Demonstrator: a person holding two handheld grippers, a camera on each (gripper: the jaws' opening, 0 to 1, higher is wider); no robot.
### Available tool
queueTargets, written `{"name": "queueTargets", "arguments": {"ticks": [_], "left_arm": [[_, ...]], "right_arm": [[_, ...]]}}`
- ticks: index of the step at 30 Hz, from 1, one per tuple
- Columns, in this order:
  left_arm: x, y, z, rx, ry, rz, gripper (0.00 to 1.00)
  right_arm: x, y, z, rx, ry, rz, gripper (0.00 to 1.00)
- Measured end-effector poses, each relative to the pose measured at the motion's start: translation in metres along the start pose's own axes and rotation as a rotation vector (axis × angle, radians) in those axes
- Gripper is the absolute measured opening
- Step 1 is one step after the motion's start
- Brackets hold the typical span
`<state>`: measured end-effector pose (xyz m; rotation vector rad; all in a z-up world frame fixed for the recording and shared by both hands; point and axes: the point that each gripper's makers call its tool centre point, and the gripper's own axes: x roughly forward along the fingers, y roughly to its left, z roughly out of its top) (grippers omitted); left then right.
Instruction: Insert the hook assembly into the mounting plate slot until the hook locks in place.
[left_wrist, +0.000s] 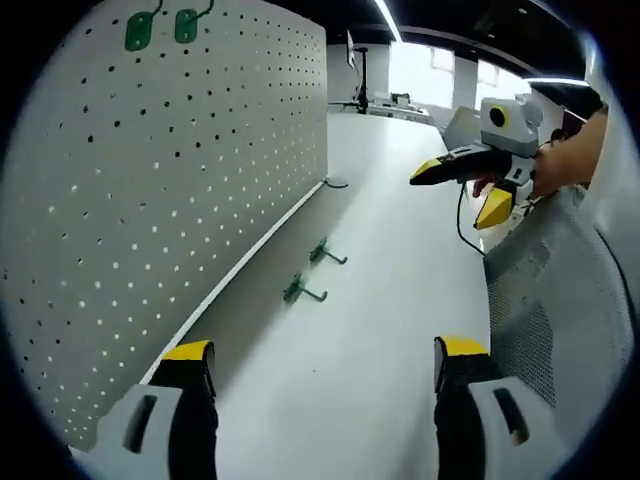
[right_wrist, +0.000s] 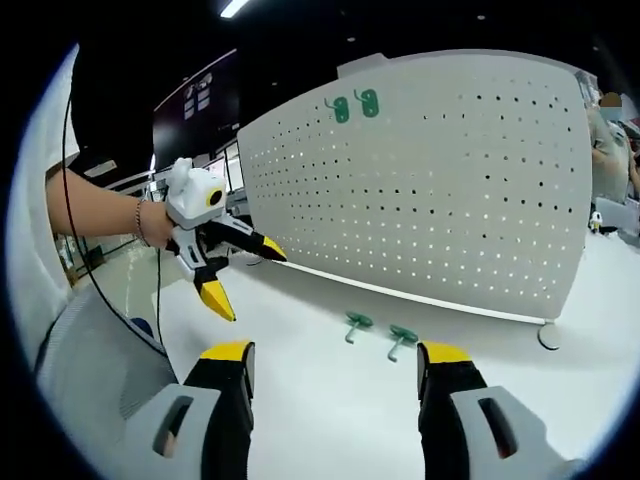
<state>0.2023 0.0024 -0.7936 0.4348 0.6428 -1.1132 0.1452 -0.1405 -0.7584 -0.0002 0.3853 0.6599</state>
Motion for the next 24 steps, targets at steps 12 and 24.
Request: {"name": "queueTargets", "arguments": {"ticks": [12,24], "left_arm": [[0.019,0.003,0.003,0.053,0.051,-0.062,0.92],[0.033,0.01,0.004,0.134,0.103,-0.113,0.91]], "right_arm": [[0.0,-0.001,-0.001,0.006,0.002,-0.001,0.64],[0.0,-0.001,-0.004,0.015,0.008,0.001,0.64]]}}
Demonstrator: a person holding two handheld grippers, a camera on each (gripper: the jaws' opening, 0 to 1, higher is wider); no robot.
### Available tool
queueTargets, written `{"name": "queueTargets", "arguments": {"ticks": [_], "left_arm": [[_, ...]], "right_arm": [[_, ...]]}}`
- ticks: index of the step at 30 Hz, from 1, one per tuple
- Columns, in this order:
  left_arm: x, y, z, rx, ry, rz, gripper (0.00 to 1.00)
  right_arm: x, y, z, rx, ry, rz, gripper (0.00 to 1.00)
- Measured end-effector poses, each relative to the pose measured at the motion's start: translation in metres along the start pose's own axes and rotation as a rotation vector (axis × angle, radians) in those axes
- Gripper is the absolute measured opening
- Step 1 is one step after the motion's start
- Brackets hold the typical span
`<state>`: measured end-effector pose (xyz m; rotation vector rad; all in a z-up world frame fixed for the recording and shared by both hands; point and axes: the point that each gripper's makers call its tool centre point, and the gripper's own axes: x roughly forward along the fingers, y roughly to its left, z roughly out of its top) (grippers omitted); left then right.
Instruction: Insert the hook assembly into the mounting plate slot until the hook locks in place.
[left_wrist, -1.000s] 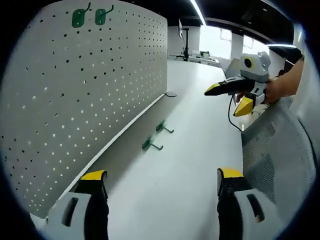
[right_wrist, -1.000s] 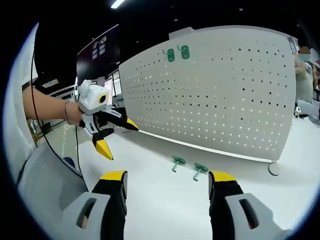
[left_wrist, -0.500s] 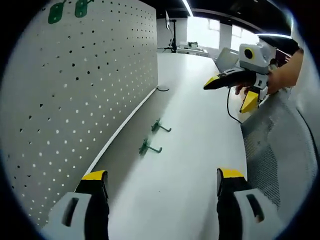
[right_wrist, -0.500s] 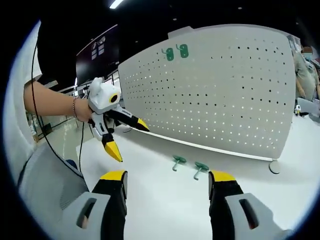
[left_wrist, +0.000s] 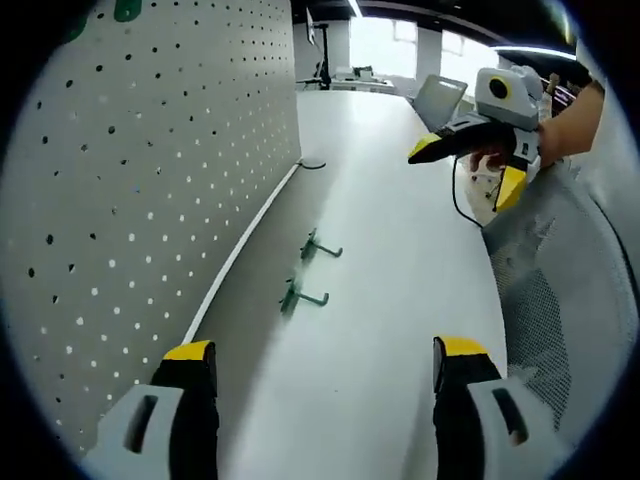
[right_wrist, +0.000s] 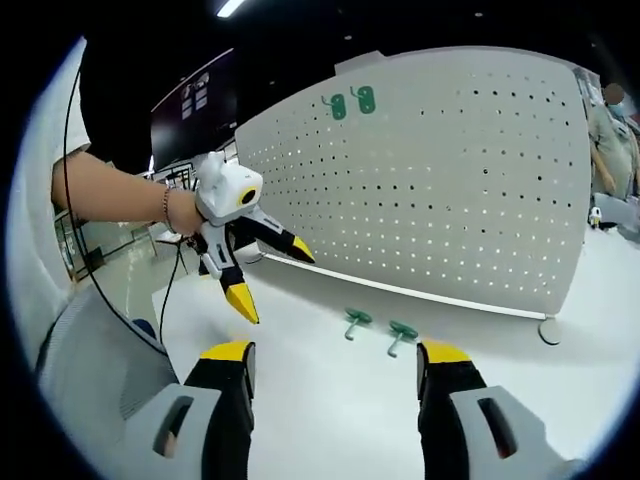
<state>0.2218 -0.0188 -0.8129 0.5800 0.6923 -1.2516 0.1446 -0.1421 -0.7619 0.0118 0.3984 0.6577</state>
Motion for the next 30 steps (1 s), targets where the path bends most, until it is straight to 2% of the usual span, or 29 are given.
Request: {"name": "queueTargets", "arguments": {"ticks": [13,16,27,30], "left_arm": [[0.022,-0.003,-0.003,0.089,0.069,-0.071,0.91],[0.027,-0.002,-0.005,0.132,0.101,-0.082,0.91],[0.043,-0.001,-0.003,0.172,0.13,-0.127,0.9],[0.048,-0.002,-0.007,0.18,0.146,-0.145,0.91]], "right_arm": [[0.0,0.002,-0.002,-0.001,0.014,0.001,0.64],[0.001,0.001,-0.003,0.004,0.019,0.0,0.64],[0.0,-0.001,-0.005,0.007,0.026,-0.008,0.64],[0.0,-0.002,-0.005,0.004,0.025,-0.011,0.63]]}}
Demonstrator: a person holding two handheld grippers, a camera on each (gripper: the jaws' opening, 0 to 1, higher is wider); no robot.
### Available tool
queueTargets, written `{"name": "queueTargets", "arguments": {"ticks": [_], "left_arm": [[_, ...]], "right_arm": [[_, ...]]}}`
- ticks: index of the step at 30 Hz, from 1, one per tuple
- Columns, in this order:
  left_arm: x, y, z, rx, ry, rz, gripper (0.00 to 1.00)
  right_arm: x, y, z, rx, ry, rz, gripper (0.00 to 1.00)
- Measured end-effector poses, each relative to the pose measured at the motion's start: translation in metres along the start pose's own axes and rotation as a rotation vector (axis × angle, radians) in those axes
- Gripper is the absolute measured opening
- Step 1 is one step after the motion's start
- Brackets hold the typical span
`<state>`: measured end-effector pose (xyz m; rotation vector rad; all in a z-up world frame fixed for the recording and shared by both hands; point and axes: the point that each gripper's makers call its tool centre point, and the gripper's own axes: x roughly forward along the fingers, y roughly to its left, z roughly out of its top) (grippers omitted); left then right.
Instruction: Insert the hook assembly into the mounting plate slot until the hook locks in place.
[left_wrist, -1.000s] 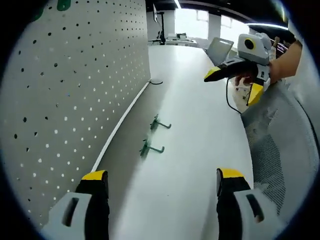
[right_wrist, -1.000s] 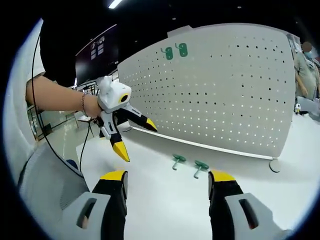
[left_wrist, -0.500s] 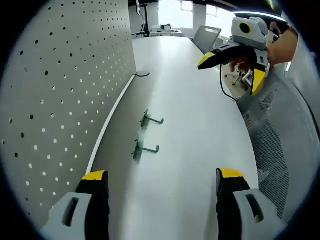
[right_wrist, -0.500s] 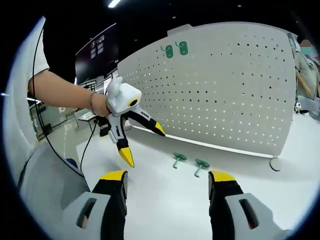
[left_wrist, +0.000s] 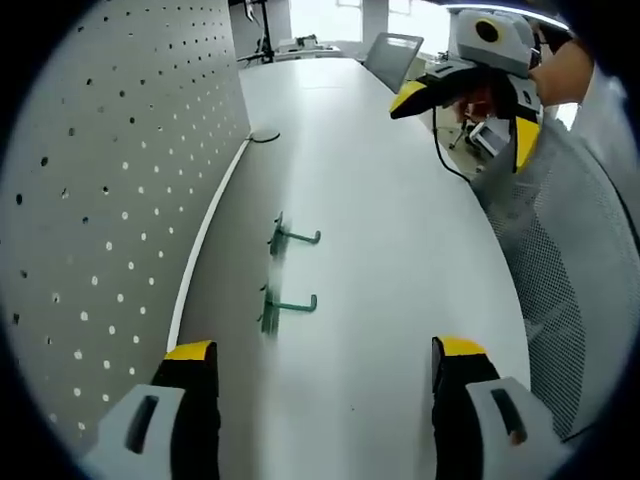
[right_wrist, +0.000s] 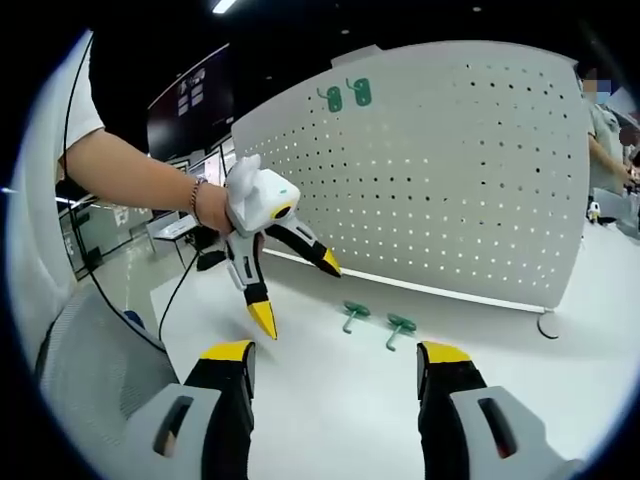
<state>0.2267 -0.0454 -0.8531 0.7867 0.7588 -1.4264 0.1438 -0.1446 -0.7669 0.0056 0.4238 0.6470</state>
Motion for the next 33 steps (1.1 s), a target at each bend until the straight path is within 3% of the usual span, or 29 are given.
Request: {"name": "queueTargets", "arguments": {"ticks": [13,33], "left_arm": [[0.013,0.01,-0.002,0.029,0.039,-0.015,0.9],[0.035,0.004,-0.003,0.07,0.083,-0.045,0.89]], "right_arm": [[-0.001,-0.002,0.0,-0.005,0.002,-0.008,0.62],[-0.003,-0.005,0.001,0.002,-0.004,-0.018,0.6]]}}
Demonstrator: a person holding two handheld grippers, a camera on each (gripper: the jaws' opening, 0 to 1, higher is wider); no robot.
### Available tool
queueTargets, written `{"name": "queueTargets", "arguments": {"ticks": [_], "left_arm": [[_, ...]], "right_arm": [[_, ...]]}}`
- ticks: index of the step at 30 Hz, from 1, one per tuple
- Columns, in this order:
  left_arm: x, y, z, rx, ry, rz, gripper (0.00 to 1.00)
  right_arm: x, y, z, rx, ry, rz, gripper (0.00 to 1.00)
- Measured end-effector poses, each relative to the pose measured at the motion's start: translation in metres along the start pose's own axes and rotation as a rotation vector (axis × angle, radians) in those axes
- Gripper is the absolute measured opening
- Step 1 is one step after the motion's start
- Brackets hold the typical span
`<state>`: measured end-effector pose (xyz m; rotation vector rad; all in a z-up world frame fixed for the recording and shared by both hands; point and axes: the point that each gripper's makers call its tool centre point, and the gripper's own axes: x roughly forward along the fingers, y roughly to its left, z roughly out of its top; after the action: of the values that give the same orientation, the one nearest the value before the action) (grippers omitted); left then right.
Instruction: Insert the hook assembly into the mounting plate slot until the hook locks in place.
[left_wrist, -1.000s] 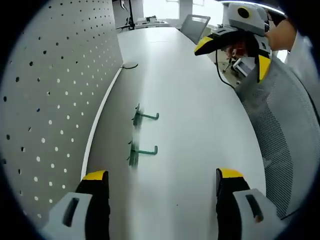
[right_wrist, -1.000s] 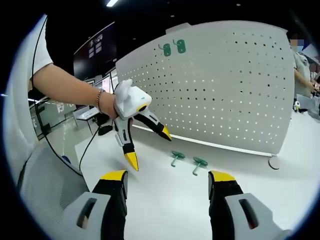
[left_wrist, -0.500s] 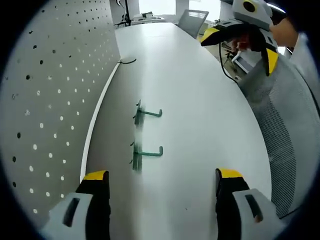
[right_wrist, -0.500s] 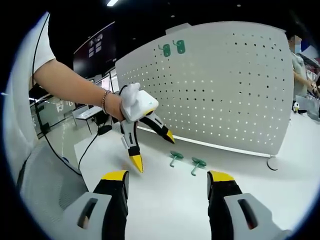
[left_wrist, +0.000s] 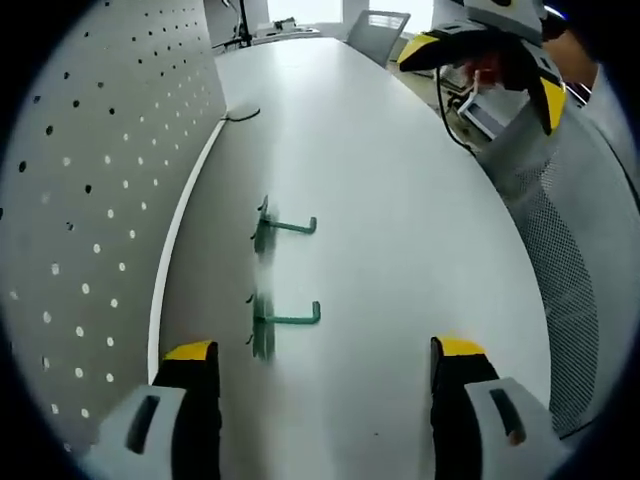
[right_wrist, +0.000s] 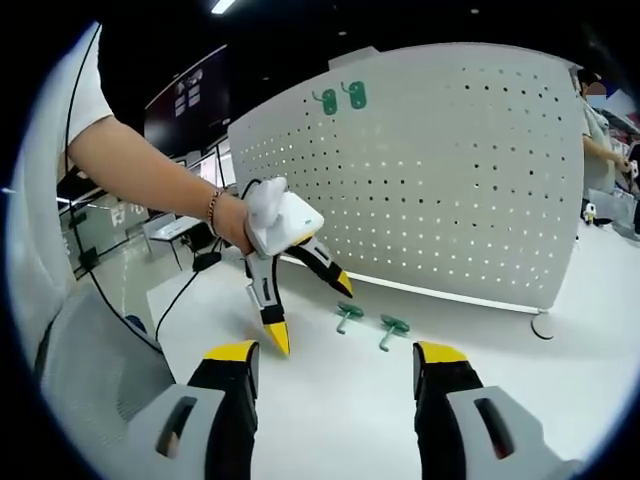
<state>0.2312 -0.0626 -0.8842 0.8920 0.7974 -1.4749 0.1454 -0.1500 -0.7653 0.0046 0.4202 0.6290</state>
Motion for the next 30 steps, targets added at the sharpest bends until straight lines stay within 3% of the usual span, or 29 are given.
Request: {"name": "queueTargets", "arguments": {"ticks": [14,21,30], "left_arm": [[0.004,-0.004,0.0,0.015,0.006,-0.022,0.92],[0.0,0.003,0.0,-0.009,-0.004,-0.01,0.75],[-0.001,0.007,0.0,-0.032,-0.016,0.006,0.66]], "right_arm": [[-0.001,-0.003,0.001,0.012,-0.008,-0.007,0.59],[0.0,-0.002,0.0,0.012,-0.004,-0.004,0.58],[-0.002,-0.002,0.001,0.018,-0.009,-0.007,0.56]]}}
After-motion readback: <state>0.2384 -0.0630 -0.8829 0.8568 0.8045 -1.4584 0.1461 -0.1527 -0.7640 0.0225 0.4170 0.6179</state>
